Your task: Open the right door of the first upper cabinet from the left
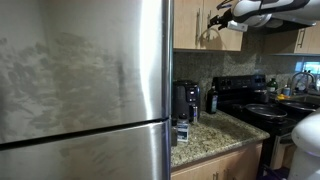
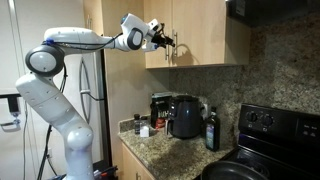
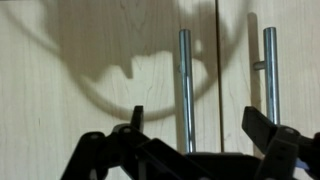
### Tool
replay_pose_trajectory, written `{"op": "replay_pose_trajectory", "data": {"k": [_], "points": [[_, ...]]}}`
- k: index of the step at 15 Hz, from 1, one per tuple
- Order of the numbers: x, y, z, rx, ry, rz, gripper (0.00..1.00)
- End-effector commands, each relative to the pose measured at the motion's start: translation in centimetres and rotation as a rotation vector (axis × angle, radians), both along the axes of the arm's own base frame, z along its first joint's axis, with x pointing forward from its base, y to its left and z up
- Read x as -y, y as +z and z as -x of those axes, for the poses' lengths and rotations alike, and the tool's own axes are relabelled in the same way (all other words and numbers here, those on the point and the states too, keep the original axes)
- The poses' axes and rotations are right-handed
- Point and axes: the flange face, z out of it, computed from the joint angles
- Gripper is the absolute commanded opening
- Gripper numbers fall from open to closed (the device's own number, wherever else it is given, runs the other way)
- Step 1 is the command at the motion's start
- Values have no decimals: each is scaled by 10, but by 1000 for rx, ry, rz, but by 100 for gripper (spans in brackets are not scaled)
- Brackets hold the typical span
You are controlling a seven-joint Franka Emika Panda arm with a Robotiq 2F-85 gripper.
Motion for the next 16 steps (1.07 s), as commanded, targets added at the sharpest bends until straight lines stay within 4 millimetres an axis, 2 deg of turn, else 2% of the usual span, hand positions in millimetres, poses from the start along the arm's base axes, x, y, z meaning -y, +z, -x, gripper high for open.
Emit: {"op": "replay_pose_trajectory", "data": {"k": [1, 8, 9, 11, 16], "points": [[3, 2, -14, 18, -22, -16, 100], [6, 2, -34, 38, -39, -27, 100], [7, 1, -36, 35, -41, -23, 75], [10, -3, -39, 35, -47, -16, 67], [18, -4, -42, 47, -66, -12, 30]]}}
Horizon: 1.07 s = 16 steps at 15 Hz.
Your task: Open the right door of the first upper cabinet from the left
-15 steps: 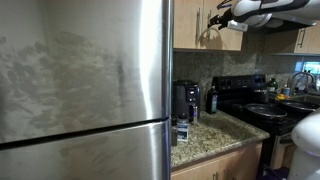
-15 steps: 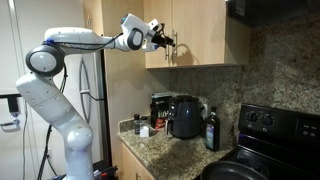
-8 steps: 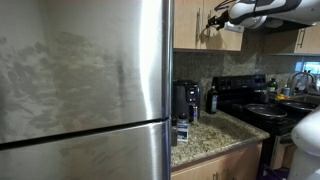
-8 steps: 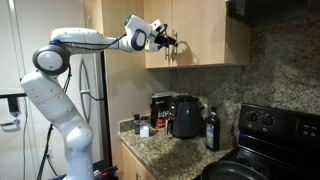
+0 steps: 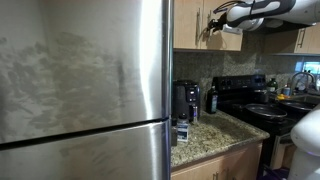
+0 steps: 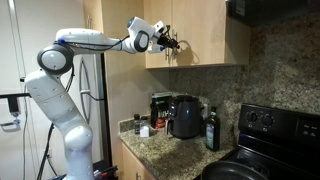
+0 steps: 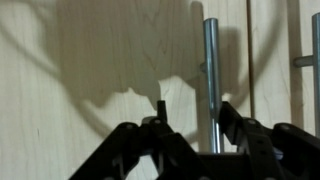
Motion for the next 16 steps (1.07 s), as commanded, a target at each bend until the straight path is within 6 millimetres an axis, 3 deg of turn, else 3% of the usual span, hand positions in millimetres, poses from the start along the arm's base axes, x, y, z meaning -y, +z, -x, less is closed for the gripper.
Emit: {"op": "replay_pose_trajectory", "data": {"k": [1, 4, 5, 8, 11, 16], "points": [[7, 3, -6, 28, -24, 9, 25], [6, 4, -4, 48, -34, 26, 3], [8, 5, 0, 63, -50, 34, 1], [21, 3, 17, 76, -132, 80, 4], [37, -4, 47, 57, -189, 72, 4], [24, -14, 95, 39, -226, 72, 4]]}}
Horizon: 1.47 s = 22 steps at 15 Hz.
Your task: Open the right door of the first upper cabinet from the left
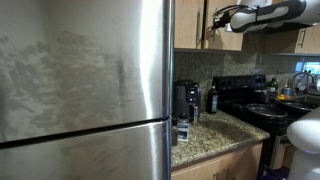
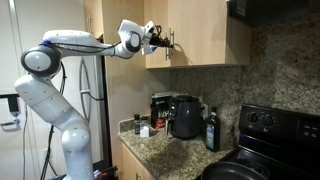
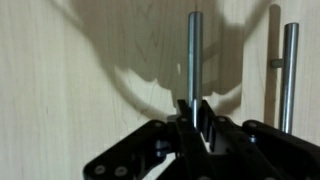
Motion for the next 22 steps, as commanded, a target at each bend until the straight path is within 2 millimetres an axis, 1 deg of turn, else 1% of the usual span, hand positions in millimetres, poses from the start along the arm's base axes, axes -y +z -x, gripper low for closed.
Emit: {"op": "replay_pose_trajectory", "data": {"k": [1, 4, 8, 10, 12, 14, 16, 18, 20, 22], "points": [[45, -12, 62, -12, -155, 6, 4], [48, -19, 94, -7, -188, 5, 4], [58, -27, 142, -1, -238, 1, 4], [67, -30, 168, -2, -274, -5, 4], [82, -35, 197, -5, -319, -14, 4], [104, -39, 228, -10, -373, -20, 4], [136, -45, 261, -13, -444, -23, 4], [166, -56, 292, -24, -496, -38, 4], [205, -81, 324, -82, -585, -76, 4], [244, -113, 360, -147, -671, -123, 4]]}}
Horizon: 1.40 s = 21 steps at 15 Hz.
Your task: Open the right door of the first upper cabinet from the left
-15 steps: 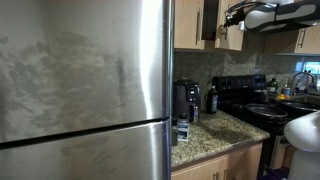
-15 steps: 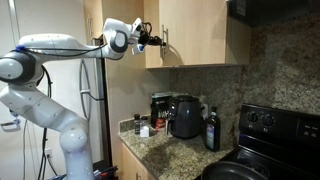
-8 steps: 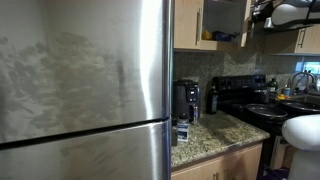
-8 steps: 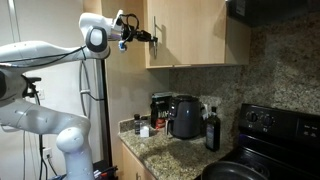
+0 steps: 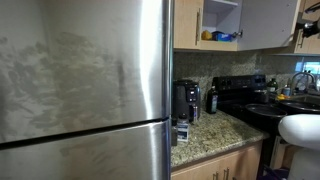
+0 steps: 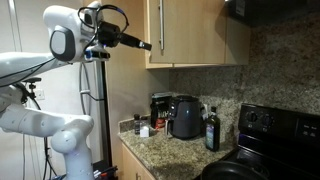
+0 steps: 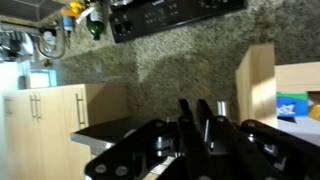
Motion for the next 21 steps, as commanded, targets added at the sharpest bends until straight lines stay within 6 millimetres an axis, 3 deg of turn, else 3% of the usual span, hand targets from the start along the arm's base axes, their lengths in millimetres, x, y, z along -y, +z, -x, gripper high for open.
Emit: {"op": "replay_pose_trajectory", "data": {"k": [1, 2, 4, 7, 10, 11, 13, 15, 17, 19, 21], "points": [[54, -62, 53, -120, -89, -121, 40], [67, -87, 66, -152, -58, -181, 42], [67, -120, 78, -237, -25, -280, 55], [37, -138, 62, -376, 60, -404, 76], [-13, -137, 40, -532, 163, -461, 95], [13, -136, 52, -462, 123, -442, 78], [-10, -132, 42, -516, 145, -448, 93], [-14, -132, 42, -520, 149, -445, 99], [-31, -125, 38, -502, 219, -403, 100], [-61, -111, 36, -506, 325, -352, 100], [-88, -81, 22, -448, 442, -291, 100]]}}
